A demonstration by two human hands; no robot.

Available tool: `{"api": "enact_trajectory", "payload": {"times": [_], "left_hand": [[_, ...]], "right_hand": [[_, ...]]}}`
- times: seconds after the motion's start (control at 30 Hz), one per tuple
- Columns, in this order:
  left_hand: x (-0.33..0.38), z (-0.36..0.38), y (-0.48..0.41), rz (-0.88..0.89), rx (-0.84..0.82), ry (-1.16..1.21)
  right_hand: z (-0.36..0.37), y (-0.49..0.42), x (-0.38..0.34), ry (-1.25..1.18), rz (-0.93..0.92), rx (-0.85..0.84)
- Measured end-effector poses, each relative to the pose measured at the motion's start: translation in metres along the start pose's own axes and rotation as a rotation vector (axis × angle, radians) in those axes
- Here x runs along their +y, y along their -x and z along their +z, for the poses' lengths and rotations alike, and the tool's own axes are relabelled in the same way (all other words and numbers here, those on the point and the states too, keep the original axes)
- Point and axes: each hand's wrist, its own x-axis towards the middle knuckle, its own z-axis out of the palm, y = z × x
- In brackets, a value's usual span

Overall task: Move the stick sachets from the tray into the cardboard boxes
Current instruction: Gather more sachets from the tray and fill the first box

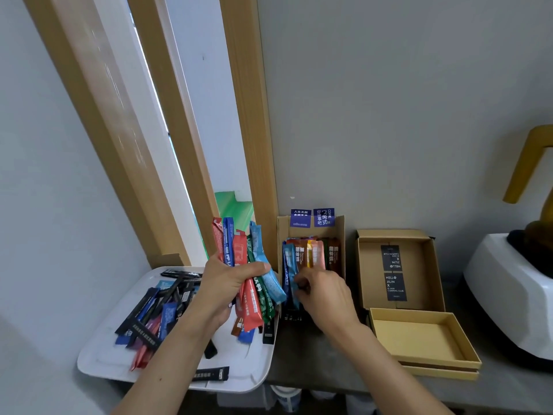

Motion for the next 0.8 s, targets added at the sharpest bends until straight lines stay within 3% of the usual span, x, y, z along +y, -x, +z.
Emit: {"api": "enact_trajectory", "payload": {"times": [0.1, 0.2, 0.27, 0.5, 0.8], "left_hand": [[0.002, 0.003, 0.003, 0.017, -0.024, -0.012], [0.005, 0.008, 0.004, 0.034, -0.046, -0.008], [0.007, 0.013, 0.004, 0.031, -0.059, 0.004], [0.013, 0.023, 0.002, 0.017, -0.064, 0.111], [0.022, 0.037, 0.002, 0.056, -0.047, 0.135]], "right_hand": [[-0.014, 0.000, -0.003, -0.329, 0.080, 0.025], [-0.036, 0.000, -0.013, -0.742, 0.102, -0.187], [-0.042, 0.002, -0.016, -0.836, 0.075, -0.305], [-0.046, -0.001, 0.004, -0.814, 0.157, -0.130], [-0.043, 0.011, 0.019, -0.650, 0.007, -0.125]]}}
